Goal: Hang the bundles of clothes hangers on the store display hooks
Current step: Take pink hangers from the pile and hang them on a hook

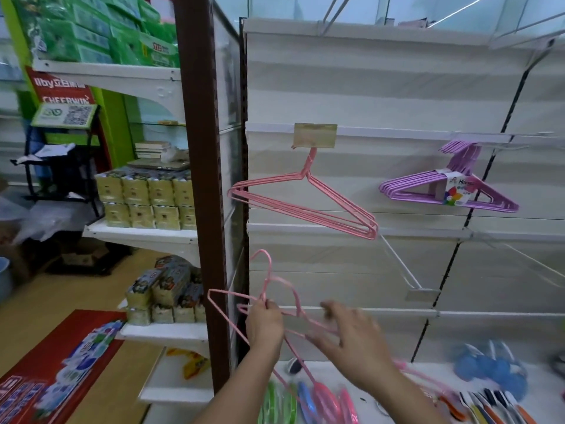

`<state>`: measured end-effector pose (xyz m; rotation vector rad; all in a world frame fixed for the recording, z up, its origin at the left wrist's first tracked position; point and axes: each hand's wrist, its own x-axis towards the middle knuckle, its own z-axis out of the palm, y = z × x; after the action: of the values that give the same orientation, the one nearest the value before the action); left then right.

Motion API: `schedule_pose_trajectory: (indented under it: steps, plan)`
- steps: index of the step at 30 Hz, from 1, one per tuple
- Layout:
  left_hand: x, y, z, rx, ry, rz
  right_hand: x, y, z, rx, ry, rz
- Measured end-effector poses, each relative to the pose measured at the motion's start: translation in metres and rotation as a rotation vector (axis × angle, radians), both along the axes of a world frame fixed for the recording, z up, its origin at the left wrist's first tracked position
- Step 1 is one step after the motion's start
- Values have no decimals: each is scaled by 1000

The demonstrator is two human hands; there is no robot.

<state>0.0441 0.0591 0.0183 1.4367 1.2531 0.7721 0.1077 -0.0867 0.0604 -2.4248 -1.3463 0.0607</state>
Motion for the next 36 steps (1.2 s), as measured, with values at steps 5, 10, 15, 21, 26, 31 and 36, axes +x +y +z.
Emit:
schedule_pose_trajectory:
  steps: [5,10,15,21,26,31,36]
  plan:
    - [15,-11,0,7,-121,-22,19,2,-38,320,372,-205]
    - [30,-28,1,29,-196,1,33,16,-38,364,367,-258]
    - [45,-37,12,-222,-340,-147,38,30,-23,219,285,-156]
    - [70,-34,33,-560,-665,-129,52,22,-6,53,129,-127]
    - [89,-36,61,-278,-491,-324,71,12,11,199,-15,-279]
    - [84,-18,87,459,-39,-26,116,8,41,241,-59,-205]
    - [114,3,118,616,212,-265,141,20,49,211,-31,-20]
